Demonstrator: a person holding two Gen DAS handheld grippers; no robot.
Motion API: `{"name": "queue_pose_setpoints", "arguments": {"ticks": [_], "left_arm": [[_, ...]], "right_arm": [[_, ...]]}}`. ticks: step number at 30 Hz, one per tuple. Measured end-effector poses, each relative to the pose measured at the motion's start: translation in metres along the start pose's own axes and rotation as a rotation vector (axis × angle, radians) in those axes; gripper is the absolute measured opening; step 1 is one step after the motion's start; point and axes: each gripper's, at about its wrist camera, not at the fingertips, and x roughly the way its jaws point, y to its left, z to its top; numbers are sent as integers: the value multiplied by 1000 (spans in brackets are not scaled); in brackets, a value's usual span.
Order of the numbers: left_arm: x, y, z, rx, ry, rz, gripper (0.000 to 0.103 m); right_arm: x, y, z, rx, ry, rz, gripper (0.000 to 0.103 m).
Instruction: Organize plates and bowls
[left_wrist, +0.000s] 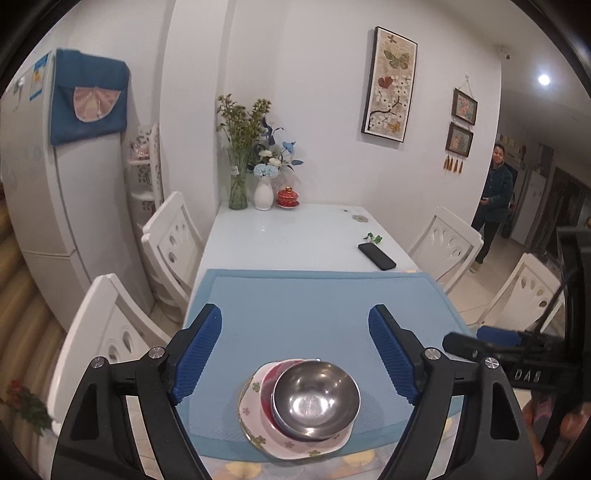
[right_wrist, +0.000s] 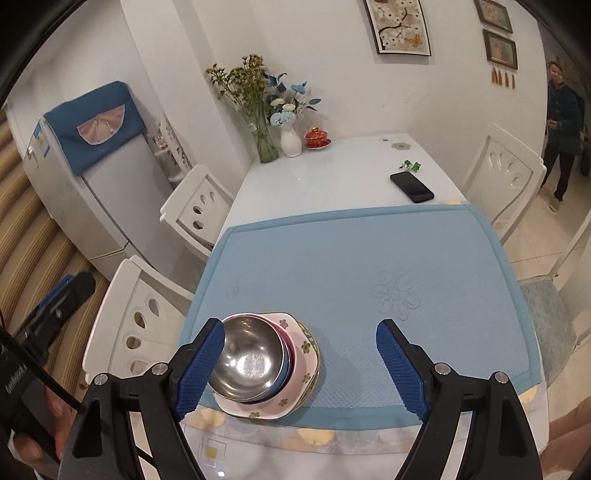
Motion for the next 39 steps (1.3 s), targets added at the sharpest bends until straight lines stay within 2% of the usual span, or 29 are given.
{"name": "queue_pose_setpoints", "arguments": {"ticks": [11,18,26,33,39], "left_arm": [[-24,0,-11,-17,8,72,82],[-24,6,-20,-30,52,105,82],[-19,4,-30,-15,94,128,82],[-5,7,-39,-30,150,162,82],[9,9,-45,-20,199,174,82]], "right_arm": [[-13,16,-9,-52,10,54,83],[-8,19,-18,-68,30,-12,83],[3,22,-30,-58,73,-7,83],[8,34,-40,-123,66,-95,83],[20,34,-45,-124,97,-94,83]]}}
